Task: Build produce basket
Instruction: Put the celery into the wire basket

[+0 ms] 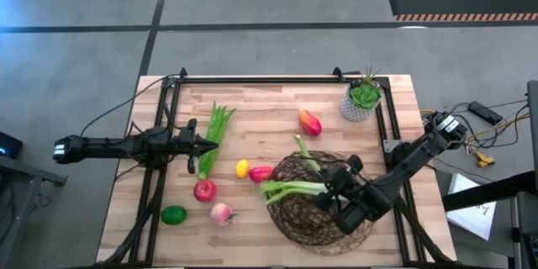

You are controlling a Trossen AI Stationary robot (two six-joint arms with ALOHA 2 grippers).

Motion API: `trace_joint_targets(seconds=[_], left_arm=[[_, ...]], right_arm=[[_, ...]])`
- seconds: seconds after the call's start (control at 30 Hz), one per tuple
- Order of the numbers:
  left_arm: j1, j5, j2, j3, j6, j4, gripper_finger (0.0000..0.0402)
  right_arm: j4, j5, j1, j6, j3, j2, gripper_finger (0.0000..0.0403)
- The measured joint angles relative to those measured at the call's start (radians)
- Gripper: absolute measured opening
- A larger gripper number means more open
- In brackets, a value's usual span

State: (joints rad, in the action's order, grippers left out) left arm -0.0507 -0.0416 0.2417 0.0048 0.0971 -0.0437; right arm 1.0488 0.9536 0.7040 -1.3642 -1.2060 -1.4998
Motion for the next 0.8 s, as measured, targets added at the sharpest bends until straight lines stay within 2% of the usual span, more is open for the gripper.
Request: trace_joint_targets(seconds=[0.1,0.3,0.47,0.57,0.67,0.8], left_arm=[[0.0,0.0,0.0,0.0,0.0,0.0,0.0],[0.0,0.0,0.0,0.0,0.0,0.0,0.0],[0.0,0.0,0.0,0.0,0.0,0.0,0.0],[0.0,0.0,0.0,0.0,0.0,0.0,0.0],[0.0,0.0,0.0,0.0,0.0,0.0,0.0],[0.0,0.0,0.0,0.0,0.0,0.0,0.0]], right_arm=[[0.0,0.08,0.007,-0.051,0.0,0.0,0.0012],[-0.004,0.11,0.005,-0.08,0.011,-0.017,0.0012],[-0.009,-0.008,-0.004,-0.028,0.016,-0.046,0.0013],[-0.015,-0.121,-0.022,0.034,0.016,-0.051,0.0025],[-0.014,-0.218,-0.048,0.108,0.007,-0.05,0.0063],[-0.014,-0.324,-0.084,0.236,-0.02,-0.02,0.0138]])
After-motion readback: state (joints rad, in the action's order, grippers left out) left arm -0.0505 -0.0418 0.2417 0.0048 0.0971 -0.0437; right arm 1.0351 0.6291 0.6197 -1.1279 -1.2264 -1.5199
